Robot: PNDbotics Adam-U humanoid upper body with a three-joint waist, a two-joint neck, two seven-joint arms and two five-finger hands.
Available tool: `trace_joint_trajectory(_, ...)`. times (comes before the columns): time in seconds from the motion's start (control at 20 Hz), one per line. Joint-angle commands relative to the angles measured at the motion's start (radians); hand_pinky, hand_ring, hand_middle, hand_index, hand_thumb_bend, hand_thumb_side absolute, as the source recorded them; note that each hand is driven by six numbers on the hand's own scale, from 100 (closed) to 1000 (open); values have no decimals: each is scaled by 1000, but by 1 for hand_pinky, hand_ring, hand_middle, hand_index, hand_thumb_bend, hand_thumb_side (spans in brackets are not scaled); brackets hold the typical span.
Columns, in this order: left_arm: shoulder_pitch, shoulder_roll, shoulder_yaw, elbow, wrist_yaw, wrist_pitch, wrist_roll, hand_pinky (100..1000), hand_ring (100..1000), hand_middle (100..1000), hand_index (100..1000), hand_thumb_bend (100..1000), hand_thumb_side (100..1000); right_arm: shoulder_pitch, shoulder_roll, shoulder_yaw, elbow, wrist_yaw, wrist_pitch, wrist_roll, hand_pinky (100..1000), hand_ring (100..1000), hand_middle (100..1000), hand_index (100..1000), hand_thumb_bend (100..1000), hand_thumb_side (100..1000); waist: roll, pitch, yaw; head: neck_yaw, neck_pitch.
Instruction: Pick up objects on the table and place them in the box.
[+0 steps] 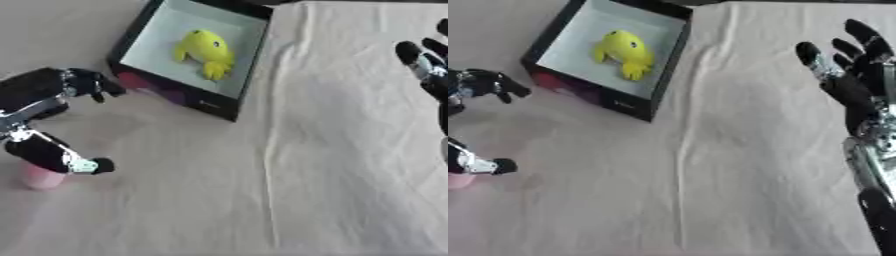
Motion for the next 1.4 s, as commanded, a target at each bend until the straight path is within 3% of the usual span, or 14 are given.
trace_joint_trajectory(0.05,36,66,36,-31,27,-7,38,804,719,775,911,627,347,0,-25,-15,-9,10,-3,0,926,874,909,845,742,283,4,-19,4,-9,-1)
trace_joint_trajectory(0.25,139,104,59,-33,40,-3,28,816,735,784,911,638,305,2,-26,-19,-9,11,-5,-4,926,875,909,845,741,284,6,-17,16,-14,-1)
trace_joint_trajectory(0.5,230,128,96,-33,-93,24,41,831,771,807,921,661,268,2,-23,-20,-7,10,-6,-4,927,875,910,845,740,283,3,-14,21,-12,-1)
trace_joint_trajectory(0.8,227,96,101,7,-263,34,90,832,779,807,918,657,255,1,-16,-19,-6,10,-6,-1,927,876,910,846,741,280,-1,-7,13,-8,-1)
trace_joint_trajectory(1.0,213,72,90,84,-258,31,69,829,770,800,907,637,257,1,-13,-18,-6,9,-6,-2,927,876,911,846,740,279,-2,-4,8,-3,-1)
trace_joint_trajectory(1.15,191,58,83,128,-242,33,70,825,763,794,885,596,228,-2,-12,-17,-5,9,-6,0,928,876,911,846,739,280,-1,-3,5,0,-1)
trace_joint_trajectory(1.4,179,49,79,135,-226,33,83,788,717,727,694,382,100,-2,-12,-17,-5,8,-6,0,928,877,912,847,740,279,-1,0,1,-1,-1)
